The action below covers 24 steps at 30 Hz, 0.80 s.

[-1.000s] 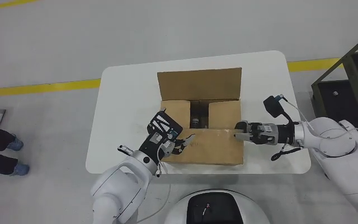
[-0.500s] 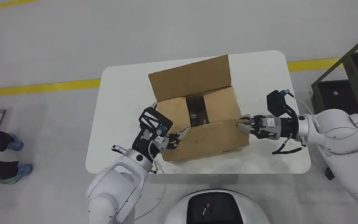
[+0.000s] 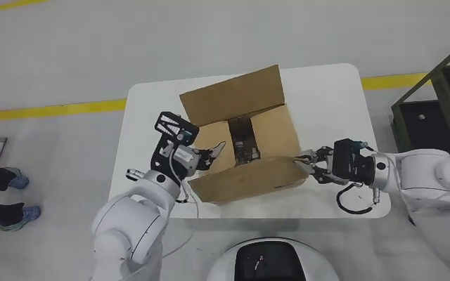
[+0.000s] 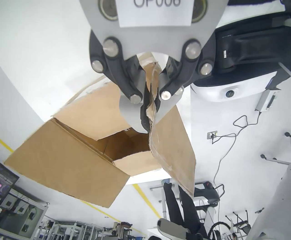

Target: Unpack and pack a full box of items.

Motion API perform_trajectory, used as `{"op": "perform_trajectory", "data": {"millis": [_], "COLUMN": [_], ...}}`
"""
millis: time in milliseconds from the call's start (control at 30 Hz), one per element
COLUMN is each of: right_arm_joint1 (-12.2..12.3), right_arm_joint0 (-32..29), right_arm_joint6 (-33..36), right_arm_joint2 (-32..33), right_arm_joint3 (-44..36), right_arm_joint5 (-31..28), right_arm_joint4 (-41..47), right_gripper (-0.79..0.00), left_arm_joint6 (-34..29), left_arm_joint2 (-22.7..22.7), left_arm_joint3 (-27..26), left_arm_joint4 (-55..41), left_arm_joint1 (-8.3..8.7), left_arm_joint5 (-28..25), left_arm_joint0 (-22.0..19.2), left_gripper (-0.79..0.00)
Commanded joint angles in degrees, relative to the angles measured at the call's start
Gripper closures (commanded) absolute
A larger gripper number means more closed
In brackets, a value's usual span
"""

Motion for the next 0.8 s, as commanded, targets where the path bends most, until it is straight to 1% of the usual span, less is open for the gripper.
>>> {"op": "perform_trajectory", "data": {"millis": [0, 100, 233, 333, 533, 567, 600, 633, 700, 733, 767], "right_arm_joint1": [-0.09, -0.18, -0.23, -0.21, -0.09, -0.07, -0.06, -0.04, -0.01, 0.01, 0.02], "right_arm_joint0": [-0.81, -2.17, -3.27, -3.90, -4.90, -5.04, -5.21, -5.34, -5.59, -5.73, -5.83], "right_arm_joint6": [-3.14, -6.92, -11.15, -13.32, -16.07, -16.44, -16.89, -17.19, -17.76, -18.09, -18.36], "right_arm_joint2": [-0.04, -0.12, 0.03, 0.17, 0.51, 0.59, 0.63, 0.68, 0.87, 0.98, 1.09], "right_arm_joint3": [-0.36, -0.54, -1.10, -1.69, -2.11, -2.09, -2.03, -1.99, -1.97, -1.87, -1.79], "right_arm_joint5": [-0.26, -0.29, 0.07, 0.25, 0.49, 0.64, 0.78, 0.82, 1.16, 1.32, 1.44], "right_arm_joint4": [-3.44, -7.42, -11.24, -13.80, -16.07, -16.20, -16.19, -16.25, -16.21, -15.94, -15.69], "right_gripper": [0.000, 0.000, 0.000, 0.000, 0.000, -0.012, -0.049, -0.049, -0.086, -0.129, -0.212], "left_arm_joint6": [-1.30, -1.87, -3.27, -3.90, -6.12, -6.57, -6.99, -7.45, -8.14, -8.39, -8.70], "left_arm_joint2": [1.57, 4.07, 5.87, 6.81, 8.59, 8.90, 9.06, 9.23, 9.59, 9.86, 9.97], "left_arm_joint3": [1.00, 2.74, 4.42, 5.28, 6.12, 6.24, 6.33, 6.31, 6.08, 5.83, 5.63], "left_arm_joint4": [2.28, 3.85, 5.90, 7.06, 7.73, 7.81, 7.83, 7.88, 7.79, 7.50, 7.43], "left_arm_joint1": [0.07, 0.02, 0.05, 0.08, 0.15, 0.17, 0.18, 0.20, 0.25, 0.28, 0.32], "left_arm_joint5": [-0.23, 0.34, 0.53, 0.41, -0.75, -1.11, -1.23, -1.38, -1.84, -2.32, -2.74], "left_arm_joint0": [-0.94, -1.70, -2.74, -3.36, -4.08, -4.10, -4.11, -4.11, -4.02, -3.87, -3.76], "left_gripper": [-0.785, -0.785, -0.785, -0.785, -0.785, -0.785, -0.785, -0.785, -0.785, -0.785, -0.785]}}
